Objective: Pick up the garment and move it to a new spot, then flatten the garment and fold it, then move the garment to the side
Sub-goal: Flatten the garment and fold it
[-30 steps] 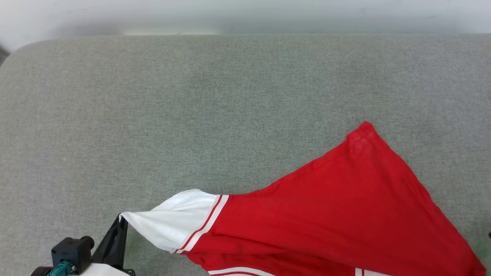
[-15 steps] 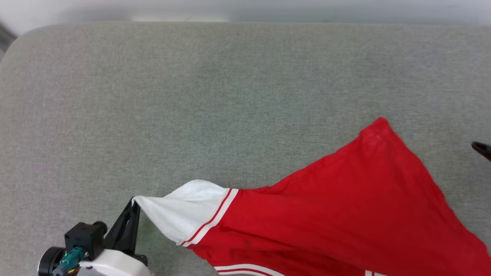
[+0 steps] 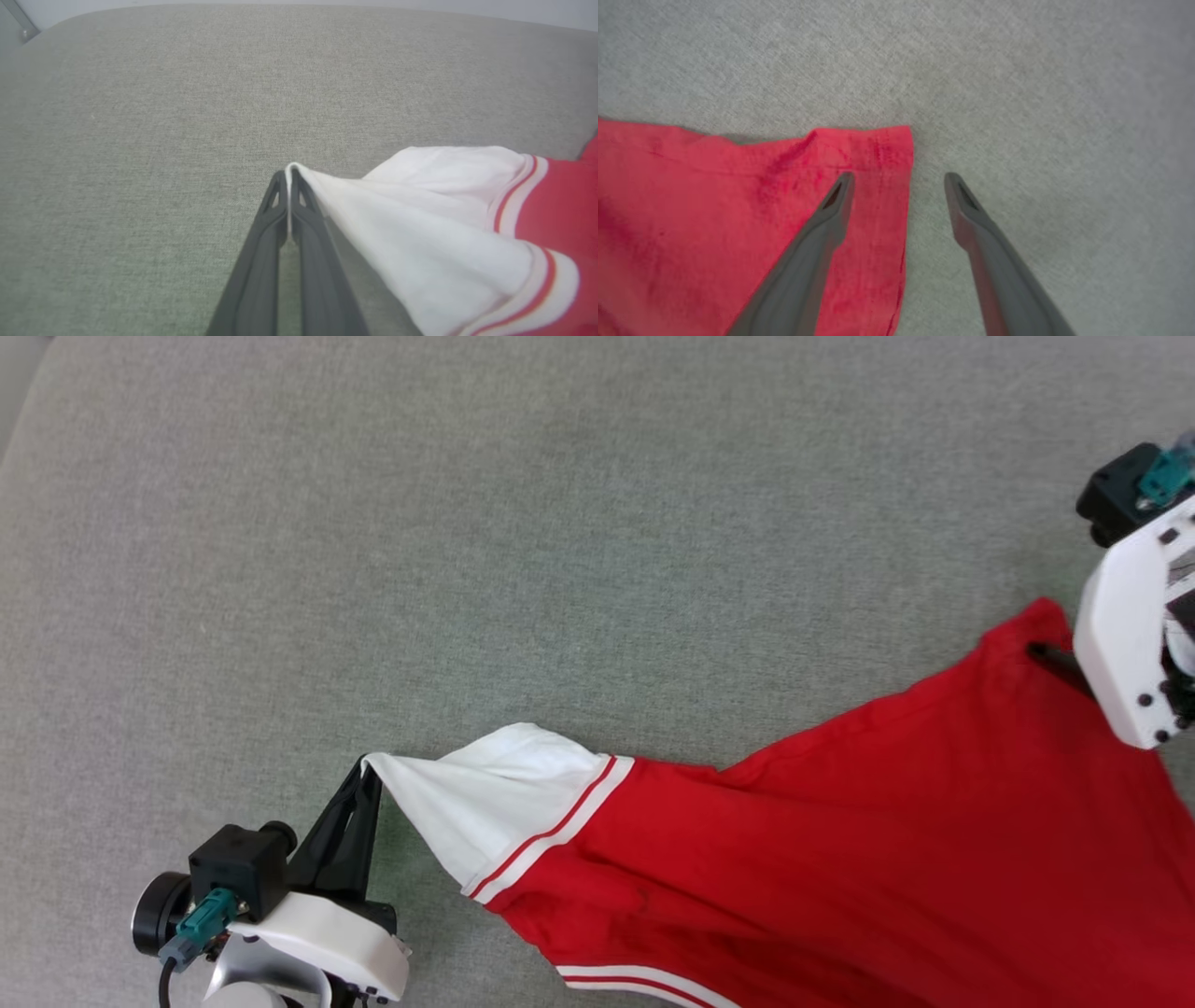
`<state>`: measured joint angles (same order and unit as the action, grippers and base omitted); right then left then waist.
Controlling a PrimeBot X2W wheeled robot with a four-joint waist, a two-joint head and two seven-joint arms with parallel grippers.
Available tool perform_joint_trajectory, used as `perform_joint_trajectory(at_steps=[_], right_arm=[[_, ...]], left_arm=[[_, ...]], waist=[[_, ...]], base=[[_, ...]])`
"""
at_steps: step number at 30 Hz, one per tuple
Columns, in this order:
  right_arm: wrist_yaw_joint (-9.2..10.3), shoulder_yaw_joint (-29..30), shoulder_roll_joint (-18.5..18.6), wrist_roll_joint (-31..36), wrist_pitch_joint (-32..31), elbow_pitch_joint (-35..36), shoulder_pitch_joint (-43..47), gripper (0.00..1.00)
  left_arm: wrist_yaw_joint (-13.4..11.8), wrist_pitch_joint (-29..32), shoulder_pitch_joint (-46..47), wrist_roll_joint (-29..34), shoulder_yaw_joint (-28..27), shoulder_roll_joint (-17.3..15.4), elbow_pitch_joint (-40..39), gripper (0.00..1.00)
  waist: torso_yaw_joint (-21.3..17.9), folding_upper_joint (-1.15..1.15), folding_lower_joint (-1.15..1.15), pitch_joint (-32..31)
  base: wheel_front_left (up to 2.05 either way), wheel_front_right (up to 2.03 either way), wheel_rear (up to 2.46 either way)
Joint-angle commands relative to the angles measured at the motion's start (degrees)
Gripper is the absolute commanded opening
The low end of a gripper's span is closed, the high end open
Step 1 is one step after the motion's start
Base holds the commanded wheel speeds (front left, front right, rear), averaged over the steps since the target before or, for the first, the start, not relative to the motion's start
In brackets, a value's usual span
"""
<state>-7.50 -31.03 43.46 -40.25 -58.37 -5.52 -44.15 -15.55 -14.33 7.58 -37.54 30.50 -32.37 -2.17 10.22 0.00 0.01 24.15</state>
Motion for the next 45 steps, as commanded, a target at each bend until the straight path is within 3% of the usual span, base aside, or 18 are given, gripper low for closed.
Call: perform_joint_trajectory(at_steps=[1,4,9,10,11,21,31,39,45], right_arm=[[0.02,-1.08,-1.11,0.53,0.73,-2.36,-0.94,1.00],[0.01,-2.64,-3.27,-0.33,2.15,-7.25,-0.34,1.00],[-0.08,-10.15,-2.48,-1.64,2.38,-10.78,3.54,1.00],[-0.10,-10.73,-2.25,-2.08,3.26,-10.91,3.45,0.38],[-0.11,-11.13,-2.11,-2.53,4.03,-10.92,3.08,0.00],[0.02,-11.27,0.38,-5.85,17.51,-7.37,-3.72,0.00],[0.02,-10.39,4.40,-5.28,27.61,-0.95,-9.97,0.00],[0.03,-2.73,2.21,-0.50,35.36,-1.42,-15.92,0.00],[0.03,3.68,-3.26,7.39,37.87,-3.26,-23.34,0.00]], left_arm=[[0.32,-0.35,1.11,0.43,-0.09,0.27,0.11,0.00],[0.74,-0.44,2.02,0.80,0.21,0.69,0.34,0.00],[1.04,-0.45,2.85,0.96,0.44,1.26,1.34,0.00],[1.01,-0.47,2.65,0.84,0.37,1.24,1.52,0.00],[0.94,-0.49,2.36,0.71,0.25,1.18,1.77,0.00],[2.91,1.18,5.32,3.05,1.90,-1.18,2.99,0.00],[4.50,5.49,18.56,5.22,-0.38,-3.85,-0.99,0.00],[7.32,10.00,35.21,6.59,-2.04,-3.34,-2.17,0.00],[10.09,13.38,51.67,7.64,-3.33,-1.87,0.41,0.00]], waist=[[1.03,0.00,-0.01,1.51],[1.88,0.00,-0.01,2.67],[2.21,0.00,-0.01,2.75],[2.01,0.00,-0.01,2.50],[1.75,0.00,-0.01,2.11],[-0.46,0.00,-0.01,-5.84],[-3.10,0.00,-0.01,-9.78],[-4.33,0.00,-0.01,-6.96],[-5.03,0.00,-0.01,-2.01]], base=[[0.00,0.00,0.00],[0.00,0.00,0.00],[0.00,0.00,0.00],[0.00,0.00,0.00],[0.00,0.00,0.00],[0.00,0.00,0.00],[0.00,0.00,0.00],[0.00,0.00,0.00],[0.00,0.00,0.00]])
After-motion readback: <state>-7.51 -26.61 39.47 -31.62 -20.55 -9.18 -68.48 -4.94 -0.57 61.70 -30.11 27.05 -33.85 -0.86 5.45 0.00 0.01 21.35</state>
